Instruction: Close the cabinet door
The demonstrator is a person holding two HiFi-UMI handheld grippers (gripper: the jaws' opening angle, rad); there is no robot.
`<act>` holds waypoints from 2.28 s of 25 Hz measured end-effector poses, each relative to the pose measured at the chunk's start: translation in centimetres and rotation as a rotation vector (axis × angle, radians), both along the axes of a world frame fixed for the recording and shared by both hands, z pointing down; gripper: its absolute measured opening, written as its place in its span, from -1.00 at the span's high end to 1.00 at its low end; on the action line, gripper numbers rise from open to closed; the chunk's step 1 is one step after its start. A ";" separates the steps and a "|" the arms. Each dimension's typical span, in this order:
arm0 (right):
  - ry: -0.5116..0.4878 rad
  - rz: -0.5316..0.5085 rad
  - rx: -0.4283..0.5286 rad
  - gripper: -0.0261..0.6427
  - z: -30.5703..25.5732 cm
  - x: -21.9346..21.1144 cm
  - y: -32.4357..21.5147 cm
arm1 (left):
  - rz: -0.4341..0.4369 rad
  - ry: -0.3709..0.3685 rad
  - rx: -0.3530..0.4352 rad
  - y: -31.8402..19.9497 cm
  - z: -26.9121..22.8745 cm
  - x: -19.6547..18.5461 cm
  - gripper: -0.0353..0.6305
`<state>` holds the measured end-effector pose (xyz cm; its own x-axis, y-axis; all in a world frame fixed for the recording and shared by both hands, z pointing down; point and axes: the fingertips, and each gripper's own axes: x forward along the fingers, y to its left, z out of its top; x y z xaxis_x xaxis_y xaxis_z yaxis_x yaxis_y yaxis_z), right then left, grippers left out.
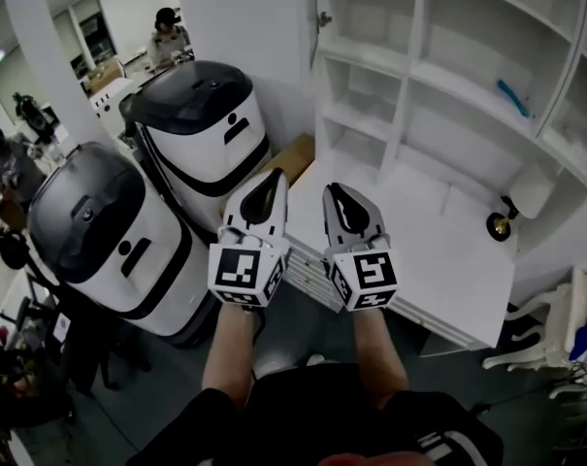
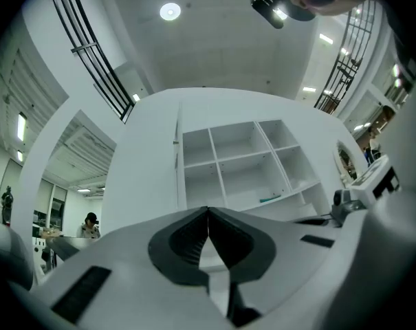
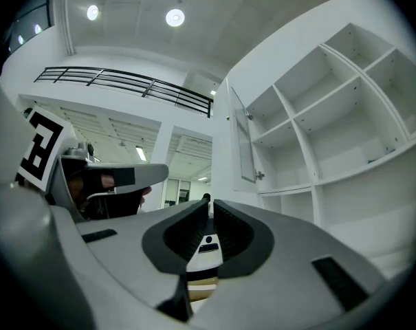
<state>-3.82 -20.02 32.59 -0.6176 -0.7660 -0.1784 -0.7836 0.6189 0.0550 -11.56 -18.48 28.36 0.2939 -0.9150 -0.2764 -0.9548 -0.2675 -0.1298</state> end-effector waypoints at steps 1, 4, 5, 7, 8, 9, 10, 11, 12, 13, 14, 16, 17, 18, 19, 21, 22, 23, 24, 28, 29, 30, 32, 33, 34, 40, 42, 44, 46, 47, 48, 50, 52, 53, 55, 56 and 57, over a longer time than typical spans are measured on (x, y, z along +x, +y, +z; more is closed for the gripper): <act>0.001 -0.001 0.008 0.85 -0.2 -0.1 -0.3 | 0.006 -0.009 0.007 -0.4 -0.2 0.0 0.86; 0.003 0.000 0.029 0.85 -1.0 -0.2 -1.0 | 0.013 -0.028 0.028 -1.5 -1.2 -0.3 0.86; 0.004 -0.001 0.038 0.85 -1.4 -0.3 -1.1 | 0.016 -0.033 0.037 -1.8 -1.6 -0.5 0.86; 0.005 -0.007 0.060 0.85 -2.3 -0.7 -1.4 | 0.015 -0.048 0.056 -2.5 -2.4 -0.8 0.86; 0.005 -0.011 0.071 0.85 -2.8 -0.9 -1.6 | 0.013 -0.060 0.063 -2.9 -2.7 -0.9 0.86; 0.007 -0.015 0.081 0.85 -3.2 -1.2 -1.8 | 0.011 -0.072 0.067 -3.3 -2.9 -1.0 0.86; 0.011 -0.018 0.089 0.85 -3.6 -1.5 -2.0 | 0.010 -0.081 0.071 -3.7 -3.1 -1.2 0.86; 0.014 -0.021 0.097 0.85 -4.0 -1.7 -2.4 | 0.011 -0.087 0.075 -4.1 -3.4 -1.3 0.86; 0.016 -0.022 0.105 0.85 -4.4 -2.0 -2.7 | 0.013 -0.090 0.080 -4.6 -3.7 -1.5 0.86; 0.018 -0.021 0.114 0.85 -4.8 -2.1 -3.2 | 0.015 -0.094 0.084 -5.1 -4.0 -1.7 0.86; 0.020 -0.019 0.121 0.85 -5.1 -2.3 -3.7 | 0.017 -0.102 0.087 -5.6 -4.3 -2.0 0.86; 0.020 -0.013 0.133 0.85 -5.8 -2.5 -4.8 | 0.023 -0.121 0.106 -6.6 -5.3 -2.5 0.86; 0.017 -0.010 0.139 0.85 -6.1 -2.6 -5.4 | 0.029 -0.128 0.123 -7.1 -6.2 -2.7 0.86; 0.015 -0.007 0.143 0.85 -6.5 -2.7 -6.1 | 0.034 -0.133 0.139 -7.6 -7.2 -3.0 0.86; 0.014 -0.006 0.147 0.83 -6.8 -2.9 -6.7 | 0.036 -0.136 0.153 -8.1 -8.0 -3.3 0.86; 0.018 -0.006 0.151 0.79 -7.2 -3.2 -7.8 | 0.038 -0.142 0.178 -9.1 -9.5 -3.9 0.86; 0.022 -0.005 0.155 0.79 -7.5 -3.3 -8.4 | 0.041 -0.144 0.189 -9.8 -10.2 -4.0 0.86; 0.027 -0.001 0.162 0.78 -7.8 -3.4 -8.9 | 0.047 -0.148 0.198 -10.4 -10.8 -4.1 0.86; 0.032 0.004 0.171 0.77 -8.1 -3.6 -9.5 | 0.055 -0.152 0.206 -11.2 -11.3 -4.2 0.86; 0.041 0.017 0.202 0.72 -9.3 -4.6 -11.7 | 0.081 -0.174 0.232 -13.8 -13.3 -4.9 0.86; 0.043 0.019 0.209 0.71 -9.7 -4.9 -12.2 | 0.086 -0.184 0.241 -14.3 -13.9 -5.0 0.86; 0.045 0.022 0.219 0.70 -10.1 -5.1 -12.6 | 0.092 -0.196 0.251 -14.8 -14.5 -5.1 0.86; 0.054 0.031 0.244 0.67 -10.9 -5.6 -13.4 | 0.107 -0.221 0.271 -15.7 -15.8 -5.1 0.86; 0.058 0.038 0.256 0.65 -11.3 -5.8 -13.7 | 0.116 -0.233 0.281 -16.1 -16.5 -5.1 0.86; 0.060 0.045 0.266 0.64 -11.6 -6.0 -14.1 | 0.126 -0.245 0.292 -16.6 -17.1 -5.0 0.85; 0.067 0.087 0.297 0.58 -12.7 -6.8 -16.3 | 0.185 -0.307 0.347 -19.5 -20.8 -4.8 0.73; 0.068 0.101 0.302 0.57 -12.9 -7.0 -16.9 | 0.192 -0.317 0.363 -20.4 -21.9 -4.9 0.72; 0.072 0.116 0.305 0.56 -13.1 -7.1 -17.4 | 0.208 -0.314 0.378 -21.2 -22.9 -5.1 0.71; 0.075 0.128 0.304 0.54 -13.0 -7.3 -17.8 | 0.233 -0.298 0.398 -21.8 -23.8 -5.3 0.70; 0.076 0.134 0.302 0.54 -13.0 -7.4 -18.1 | 0.248 -0.292 0.411 -22.1 -24.3 -5.3 0.70; 0.077 0.142 0.300 0.53 -13.0 -7.5 -18.4 | 0.263 -0.292 0.426 -22.4 -24.7 -5.1 0.70; 0.080 0.160 0.300 0.51 -13.1 -7.5 -18.9 | 0.298 -0.308 0.460 -22.9 -25.6 -4.5 0.67; 0.091 0.179 0.306 0.51 -13.2 -7.4 -19.2 | 0.331 -0.328 0.488 -23.2 -26.4 -4.0 0.59; 0.095 0.187 0.309 0.51 -13.3 -7.4 -19.3 | 0.343 -0.334 0.498 -23.4 -26.8 -3.9 0.55; 0.097 0.202 0.315 0.51 -13.4 -7.4 -19.4 | 0.367 -0.338 0.508 -23.7 -27.5 -3.8 0.52; 0.097 0.211 0.317 0.51 -13.4 -7.3 -19.5 | 0.381 -0.340 0.509 -23.9 -27.8 -3.8 0.51; 0.097 0.218 0.318 0.51 -13.5 -7.2 -19.6 | 0.395 -0.344 0.511 -24.1 -28.2 -3.7 0.50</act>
<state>-11.01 -39.58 19.13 -0.4721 -0.7970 -0.3768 -0.8765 0.3785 0.2974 -15.21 -42.55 0.16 0.7225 -0.5044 -0.4729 -0.6823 -0.4093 -0.6058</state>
